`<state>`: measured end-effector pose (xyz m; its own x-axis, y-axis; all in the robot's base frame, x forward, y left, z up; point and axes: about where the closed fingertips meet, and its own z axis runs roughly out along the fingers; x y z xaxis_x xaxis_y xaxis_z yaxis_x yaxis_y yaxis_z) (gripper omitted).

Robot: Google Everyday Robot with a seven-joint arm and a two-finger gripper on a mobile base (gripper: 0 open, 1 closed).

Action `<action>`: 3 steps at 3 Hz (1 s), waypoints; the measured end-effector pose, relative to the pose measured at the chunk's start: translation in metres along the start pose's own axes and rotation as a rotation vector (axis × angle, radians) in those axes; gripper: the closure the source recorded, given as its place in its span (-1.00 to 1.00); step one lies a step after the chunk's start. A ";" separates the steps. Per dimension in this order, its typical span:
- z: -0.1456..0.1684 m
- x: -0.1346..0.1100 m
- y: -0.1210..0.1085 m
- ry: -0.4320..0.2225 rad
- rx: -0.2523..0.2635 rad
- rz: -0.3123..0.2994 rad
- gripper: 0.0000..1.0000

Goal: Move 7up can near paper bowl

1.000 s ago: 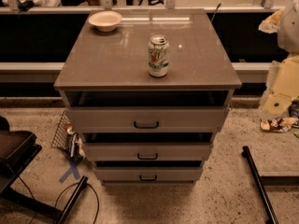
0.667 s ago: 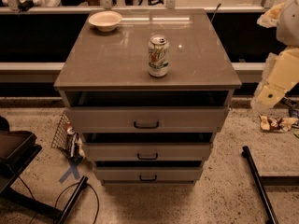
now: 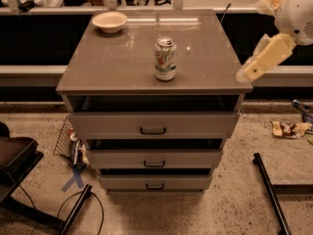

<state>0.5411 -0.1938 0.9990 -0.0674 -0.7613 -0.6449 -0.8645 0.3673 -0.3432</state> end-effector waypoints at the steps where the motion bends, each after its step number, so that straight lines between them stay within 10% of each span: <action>1: 0.029 -0.018 -0.023 -0.217 0.002 0.023 -1.00; 3: 0.097 -0.026 -0.035 -0.500 -0.050 0.124 -1.00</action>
Offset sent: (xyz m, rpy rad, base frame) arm 0.0913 0.0515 -0.0242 0.5607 -0.1160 0.1472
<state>0.6214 -0.1347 0.9616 0.0645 -0.3604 -0.9306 -0.8888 0.4033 -0.2178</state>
